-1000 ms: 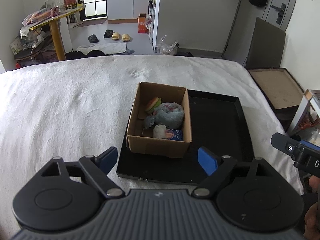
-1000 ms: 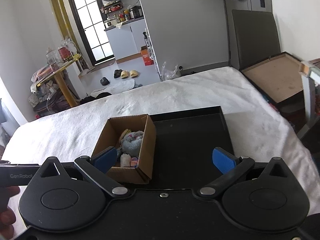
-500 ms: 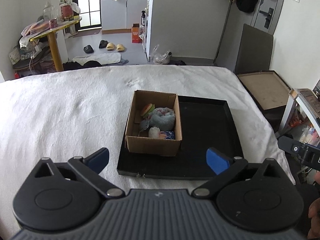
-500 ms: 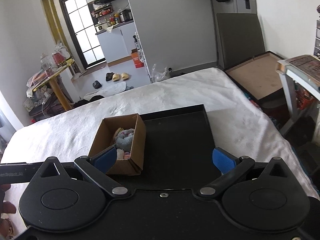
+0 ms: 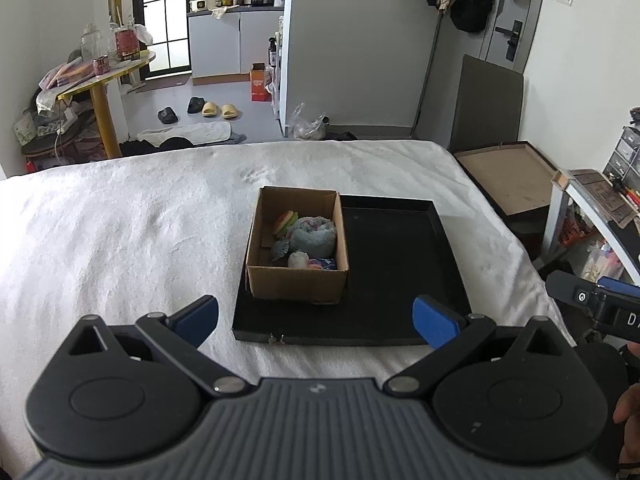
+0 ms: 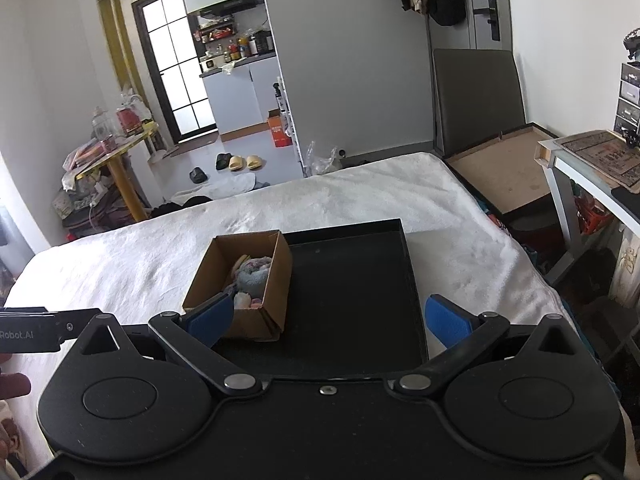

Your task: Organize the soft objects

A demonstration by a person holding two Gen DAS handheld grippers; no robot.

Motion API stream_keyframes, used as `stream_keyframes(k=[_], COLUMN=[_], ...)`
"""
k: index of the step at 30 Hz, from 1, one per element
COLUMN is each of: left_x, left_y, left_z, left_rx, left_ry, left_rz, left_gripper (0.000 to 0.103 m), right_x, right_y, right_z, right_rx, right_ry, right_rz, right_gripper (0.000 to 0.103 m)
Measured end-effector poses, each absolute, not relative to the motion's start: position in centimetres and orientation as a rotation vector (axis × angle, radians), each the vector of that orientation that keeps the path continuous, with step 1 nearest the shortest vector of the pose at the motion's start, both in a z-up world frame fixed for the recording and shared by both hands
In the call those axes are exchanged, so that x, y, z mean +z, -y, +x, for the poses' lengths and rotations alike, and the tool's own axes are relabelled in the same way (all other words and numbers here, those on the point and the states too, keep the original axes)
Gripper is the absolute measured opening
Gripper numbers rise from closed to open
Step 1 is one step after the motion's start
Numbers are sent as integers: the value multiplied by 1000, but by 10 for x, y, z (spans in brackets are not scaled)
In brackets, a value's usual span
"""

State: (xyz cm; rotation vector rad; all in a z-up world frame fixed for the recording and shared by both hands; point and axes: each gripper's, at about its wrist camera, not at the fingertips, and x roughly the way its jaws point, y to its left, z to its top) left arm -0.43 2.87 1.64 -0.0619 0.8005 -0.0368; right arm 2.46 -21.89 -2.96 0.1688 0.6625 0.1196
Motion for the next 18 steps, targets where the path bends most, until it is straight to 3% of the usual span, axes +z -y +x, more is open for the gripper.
stream_keyframes(k=[18], left_x=[30], left_y=[-38], left_z=[-39], left_rx=[-4], left_ry=[-748], left_rz=[-70], left_gripper=[103], right_x=[-24], right_y=[218], right_z=[-5], right_rx=[160], right_ry=[-661], right_rz=[165], right_gripper=[103])
